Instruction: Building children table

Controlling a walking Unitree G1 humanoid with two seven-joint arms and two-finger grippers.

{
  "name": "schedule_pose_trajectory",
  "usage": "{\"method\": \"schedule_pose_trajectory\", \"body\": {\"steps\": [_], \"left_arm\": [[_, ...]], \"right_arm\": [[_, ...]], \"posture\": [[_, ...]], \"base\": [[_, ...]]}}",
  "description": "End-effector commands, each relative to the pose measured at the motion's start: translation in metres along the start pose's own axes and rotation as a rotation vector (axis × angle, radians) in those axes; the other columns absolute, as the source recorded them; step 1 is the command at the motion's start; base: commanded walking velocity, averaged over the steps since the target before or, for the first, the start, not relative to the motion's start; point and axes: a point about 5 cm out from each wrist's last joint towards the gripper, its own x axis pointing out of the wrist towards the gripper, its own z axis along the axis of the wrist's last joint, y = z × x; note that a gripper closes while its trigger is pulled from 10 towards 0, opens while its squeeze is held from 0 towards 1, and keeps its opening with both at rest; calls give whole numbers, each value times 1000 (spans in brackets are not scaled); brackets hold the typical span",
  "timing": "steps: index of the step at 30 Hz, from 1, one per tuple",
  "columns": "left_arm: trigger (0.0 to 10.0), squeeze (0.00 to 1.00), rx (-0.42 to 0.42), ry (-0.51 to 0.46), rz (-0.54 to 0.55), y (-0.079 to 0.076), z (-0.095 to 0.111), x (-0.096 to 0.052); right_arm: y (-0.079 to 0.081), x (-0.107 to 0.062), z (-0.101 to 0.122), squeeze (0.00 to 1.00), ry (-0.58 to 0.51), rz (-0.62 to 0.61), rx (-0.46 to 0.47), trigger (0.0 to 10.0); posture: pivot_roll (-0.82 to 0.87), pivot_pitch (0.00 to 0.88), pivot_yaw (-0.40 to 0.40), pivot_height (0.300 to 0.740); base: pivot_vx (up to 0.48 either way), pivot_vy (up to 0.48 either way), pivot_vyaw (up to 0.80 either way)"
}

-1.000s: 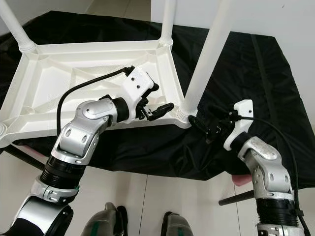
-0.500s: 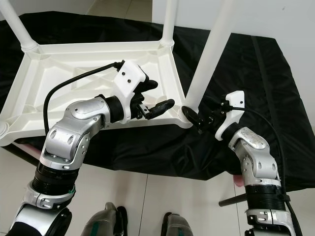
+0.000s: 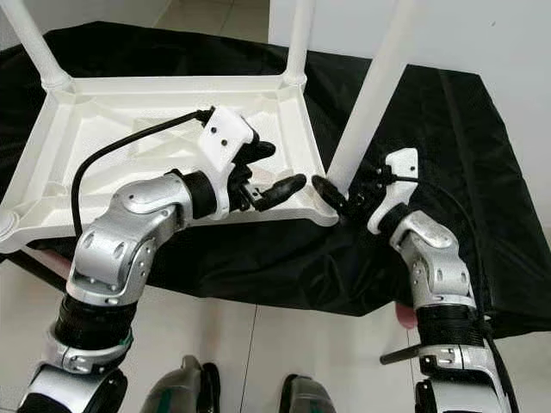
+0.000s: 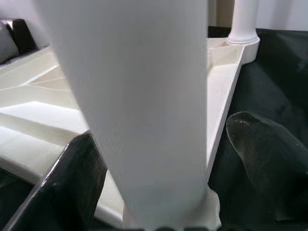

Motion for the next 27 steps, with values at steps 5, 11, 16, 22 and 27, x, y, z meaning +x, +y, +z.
{"method": "schedule_pose_trajectory", "body": {"steps": [5,11,16,22,27], "left_arm": [[10000,0,-69,58,-24,-15,-18,2],[10000,0,-75,86,-38,-19,-24,1],[10000,0,-67,95,-48,-22,-25,1],[10000,0,-63,96,-45,-23,-23,0],[10000,0,-60,96,-46,-24,-23,0]], "right_arm": [[0,11,1,0,-16,-9,-16,10000],[0,13,0,0,-16,-3,-17,10000],[-4,13,-1,0,-9,-2,-30,10000],[-14,10,0,0,-12,-24,-51,10000],[-17,9,1,0,-17,-33,-54,7490]], "posture": [[55,58,-29,740],[55,55,-30,740],[56,53,-32,740],[52,53,-30,740],[49,55,-27,740]], "base": [[0,0,0],[0,0,0],[0,0,0],[0,0,0],[0,0,0]]}}
